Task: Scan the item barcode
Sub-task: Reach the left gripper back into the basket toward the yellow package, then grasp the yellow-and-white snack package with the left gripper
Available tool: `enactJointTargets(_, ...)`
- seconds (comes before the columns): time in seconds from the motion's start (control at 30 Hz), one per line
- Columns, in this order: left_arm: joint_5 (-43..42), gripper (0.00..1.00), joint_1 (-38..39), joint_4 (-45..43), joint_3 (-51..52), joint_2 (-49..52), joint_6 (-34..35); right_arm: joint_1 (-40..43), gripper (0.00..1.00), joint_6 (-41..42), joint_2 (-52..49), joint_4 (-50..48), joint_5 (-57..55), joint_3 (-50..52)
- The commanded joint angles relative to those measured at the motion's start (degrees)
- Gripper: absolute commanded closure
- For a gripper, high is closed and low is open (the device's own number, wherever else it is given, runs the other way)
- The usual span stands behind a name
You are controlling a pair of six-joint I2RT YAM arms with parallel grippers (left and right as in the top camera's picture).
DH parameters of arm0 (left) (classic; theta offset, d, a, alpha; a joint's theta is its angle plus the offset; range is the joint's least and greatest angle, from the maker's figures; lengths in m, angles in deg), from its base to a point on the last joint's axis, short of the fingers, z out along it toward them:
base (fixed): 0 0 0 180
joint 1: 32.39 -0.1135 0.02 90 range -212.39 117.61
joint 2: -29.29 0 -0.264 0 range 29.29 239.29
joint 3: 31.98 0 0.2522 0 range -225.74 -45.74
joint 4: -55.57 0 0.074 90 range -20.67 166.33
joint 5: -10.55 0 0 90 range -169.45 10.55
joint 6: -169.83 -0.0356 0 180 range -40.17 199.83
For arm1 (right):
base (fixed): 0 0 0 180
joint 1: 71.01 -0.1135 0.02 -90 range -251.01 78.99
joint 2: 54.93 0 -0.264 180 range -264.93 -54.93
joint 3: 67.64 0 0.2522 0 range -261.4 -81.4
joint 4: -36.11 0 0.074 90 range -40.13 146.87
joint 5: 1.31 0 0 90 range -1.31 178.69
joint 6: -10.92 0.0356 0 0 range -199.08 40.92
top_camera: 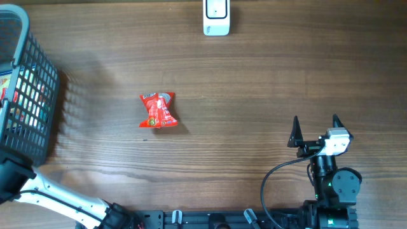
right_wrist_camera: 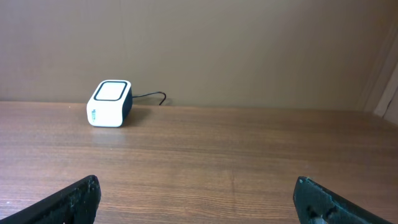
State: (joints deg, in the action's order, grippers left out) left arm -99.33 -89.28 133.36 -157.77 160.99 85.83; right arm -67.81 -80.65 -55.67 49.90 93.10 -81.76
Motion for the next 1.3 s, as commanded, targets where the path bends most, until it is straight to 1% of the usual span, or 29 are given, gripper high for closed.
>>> enactJointTargets(0.0,-1.73,0.14,1.55,-0.66,0.35,2.60,-1.31,0.24,0.00,0.46,0.46,-0.11,-0.76,0.07)
enactJointTargets(0.1,-1.75,0.35,2.49,-2.36,0.35,2.69,-1.31,0.24,0.00,0.44,0.46,-0.11,-0.76,0.07)
enactJointTargets(0.13,-1.75,0.46,2.80,-2.86,0.35,2.69,-1.31,0.24,0.00,0.46,0.46,-0.11,-0.76,0.07)
enactJointTargets(0.17,-1.75,0.63,3.19,-3.43,0.35,2.69,-1.31,0.24,0.00,0.44,0.46,-0.11,-0.76,0.07)
enactJointTargets(0.27,-1.75,0.91,3.80,-4.46,0.35,2.69,-1.27,0.24,0.00,0.44,0.46,-0.11,-0.76,0.07)
enactJointTargets(0.3,-1.75,0.96,3.89,-4.59,0.33,2.67,-1.25,0.24,0.00,0.44,0.46,-0.11,-0.76,0.07)
enactJointTargets(0.47,-1.75,0.96,3.82,-4.70,0.22,1.40,-0.90,0.24,0.00,0.42,0.46,-0.11,-0.76,0.07)
enactJointTargets(0.53,-1.75,0.96,3.82,-4.83,0.22,-0.70,0.70,0.24,0.00,0.44,0.46,-0.11,-0.76,0.07)
enactJointTargets(0.67,-1.77,0.96,3.85,-6.05,0.20,-8.11,5.16,0.24,0.00,0.44,0.46,-0.11,-0.76,0.07)
enactJointTargets(0.97,-1.88,0.96,3.96,-6.71,0.22,-27.82,5.14,0.24,0.00,0.44,0.46,-0.11,-0.76,0.07)
enactJointTargets(1.1,-6.86,0.96,3.96,-7.10,0.22,-33.42,5.14,0.24,0.00,0.44,0.46,-0.11,-0.76,0.07)
enactJointTargets(1.27,-15.21,0.96,4.00,-7.30,0.22,-37.29,5.16,0.24,0.00,0.44,0.46,-0.11,-0.76,0.07)
